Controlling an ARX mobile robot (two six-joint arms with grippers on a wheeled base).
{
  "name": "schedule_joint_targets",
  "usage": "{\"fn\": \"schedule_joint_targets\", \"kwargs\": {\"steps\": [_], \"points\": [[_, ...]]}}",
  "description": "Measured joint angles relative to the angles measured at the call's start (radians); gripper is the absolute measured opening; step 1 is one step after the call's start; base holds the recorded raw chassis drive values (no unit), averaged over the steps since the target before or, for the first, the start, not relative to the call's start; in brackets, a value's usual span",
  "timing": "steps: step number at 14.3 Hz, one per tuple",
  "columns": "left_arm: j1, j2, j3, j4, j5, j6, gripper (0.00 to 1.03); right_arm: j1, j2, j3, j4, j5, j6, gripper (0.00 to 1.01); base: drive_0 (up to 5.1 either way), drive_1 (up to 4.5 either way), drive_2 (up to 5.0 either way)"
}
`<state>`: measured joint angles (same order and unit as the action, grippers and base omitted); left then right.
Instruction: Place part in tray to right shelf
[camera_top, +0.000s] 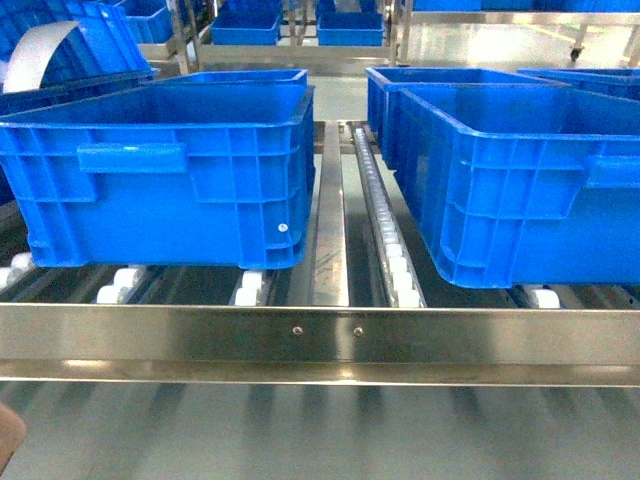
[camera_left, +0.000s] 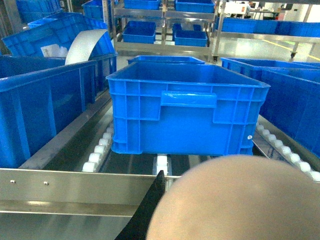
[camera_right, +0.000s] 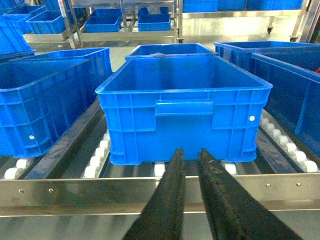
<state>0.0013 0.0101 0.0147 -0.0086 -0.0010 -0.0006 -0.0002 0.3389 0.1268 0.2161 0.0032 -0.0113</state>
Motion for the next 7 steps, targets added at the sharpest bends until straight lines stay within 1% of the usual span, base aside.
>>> {"fn": "schedule_joint_targets", "kwargs": {"steps": [1, 7], "points": [[0.000, 0.000, 0.000, 0.000, 0.000, 0.000, 0.12, 0.000, -0.017, -0.015, -0.007, 0.000, 0.000, 0.02, 0.0, 0.00, 0.0], [0.000, 0.000, 0.000, 0.000, 0.000, 0.000, 0.12, 0.000, -0.125, -0.076, -0.056, 0.000, 0.003, 0.02, 0.0, 0.00, 0.0]]}}
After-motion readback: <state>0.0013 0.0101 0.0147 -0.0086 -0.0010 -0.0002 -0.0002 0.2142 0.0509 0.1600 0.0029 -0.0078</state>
